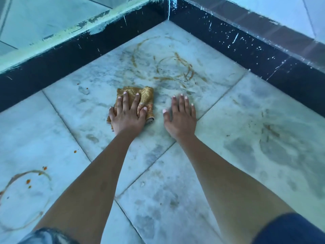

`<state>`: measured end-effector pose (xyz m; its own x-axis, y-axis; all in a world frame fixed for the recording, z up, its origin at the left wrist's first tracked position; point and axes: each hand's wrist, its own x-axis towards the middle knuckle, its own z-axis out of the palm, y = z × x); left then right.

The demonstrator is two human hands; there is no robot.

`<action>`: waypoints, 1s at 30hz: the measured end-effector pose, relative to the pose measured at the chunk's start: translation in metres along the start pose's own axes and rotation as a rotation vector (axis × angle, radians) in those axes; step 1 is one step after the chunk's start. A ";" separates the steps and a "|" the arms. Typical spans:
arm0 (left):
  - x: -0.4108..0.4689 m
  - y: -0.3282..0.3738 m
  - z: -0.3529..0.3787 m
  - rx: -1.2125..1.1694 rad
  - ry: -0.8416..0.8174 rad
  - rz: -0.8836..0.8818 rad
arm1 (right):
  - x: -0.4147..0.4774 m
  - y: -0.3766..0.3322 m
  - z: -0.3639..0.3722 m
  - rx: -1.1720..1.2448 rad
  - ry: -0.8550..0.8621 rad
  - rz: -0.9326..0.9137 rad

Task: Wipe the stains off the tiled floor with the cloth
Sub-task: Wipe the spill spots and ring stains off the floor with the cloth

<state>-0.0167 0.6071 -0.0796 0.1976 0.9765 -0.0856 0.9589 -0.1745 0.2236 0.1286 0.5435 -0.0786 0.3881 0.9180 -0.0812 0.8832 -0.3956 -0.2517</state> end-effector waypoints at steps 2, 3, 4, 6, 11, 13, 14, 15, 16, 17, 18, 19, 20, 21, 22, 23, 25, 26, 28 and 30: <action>0.002 -0.002 0.001 0.009 0.009 0.025 | 0.025 -0.004 0.002 -0.062 -0.058 0.002; 0.004 -0.004 0.001 0.016 0.019 0.041 | 0.031 -0.005 0.006 -0.085 -0.053 0.002; 0.006 -0.004 0.001 0.023 0.023 0.053 | 0.033 -0.004 0.008 -0.100 -0.039 0.001; 0.008 -0.005 0.000 0.026 0.006 0.051 | 0.034 -0.004 0.010 -0.110 -0.028 0.000; 0.047 -0.002 -0.009 0.016 -0.036 0.111 | 0.032 -0.003 0.009 -0.106 -0.010 0.003; 0.097 -0.003 -0.024 0.019 -0.112 0.122 | 0.032 -0.003 0.009 -0.111 -0.025 -0.004; 0.118 -0.007 -0.033 0.044 -0.144 0.093 | 0.033 -0.004 0.008 -0.111 -0.035 -0.002; 0.131 -0.016 -0.039 0.054 -0.158 0.032 | 0.033 -0.003 0.008 -0.110 -0.042 -0.001; 0.136 -0.026 -0.042 0.041 -0.156 -0.046 | 0.033 -0.003 0.007 -0.108 -0.044 0.003; 0.131 -0.037 -0.044 0.010 -0.140 -0.126 | 0.032 -0.003 0.007 -0.105 -0.045 0.006; 0.118 -0.042 -0.043 -0.030 -0.113 -0.193 | 0.032 -0.002 0.007 -0.100 -0.044 0.007; 0.099 -0.044 -0.040 -0.059 -0.084 -0.229 | 0.032 -0.003 0.007 -0.098 -0.043 0.003; 0.078 -0.038 -0.035 -0.061 -0.065 -0.233 | 0.032 -0.002 0.008 -0.098 -0.043 0.000; 0.059 -0.028 -0.029 -0.049 -0.055 -0.198 | 0.032 -0.003 0.008 -0.099 -0.040 -0.001; 0.046 -0.014 -0.023 -0.035 -0.048 -0.131 | 0.033 -0.004 0.009 -0.098 -0.033 -0.004; 0.040 0.002 -0.018 -0.025 -0.043 -0.047 | 0.034 -0.004 0.009 -0.095 -0.028 -0.002; 0.056 0.028 -0.012 -0.007 -0.044 0.120 | 0.034 -0.004 0.010 -0.082 -0.007 0.007; 0.078 0.036 -0.012 0.001 -0.062 0.200 | 0.034 -0.004 0.010 -0.078 0.004 0.010; 0.136 0.040 -0.020 -0.006 -0.135 0.365 | 0.034 -0.004 0.011 -0.084 0.007 0.009; 0.189 0.038 -0.026 -0.006 -0.167 0.358 | 0.033 -0.004 0.010 -0.086 0.009 0.011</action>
<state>0.0517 0.7883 -0.0621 0.5499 0.8202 -0.1577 0.8224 -0.4988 0.2735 0.1358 0.5757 -0.0899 0.3994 0.9137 -0.0751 0.8983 -0.4064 -0.1671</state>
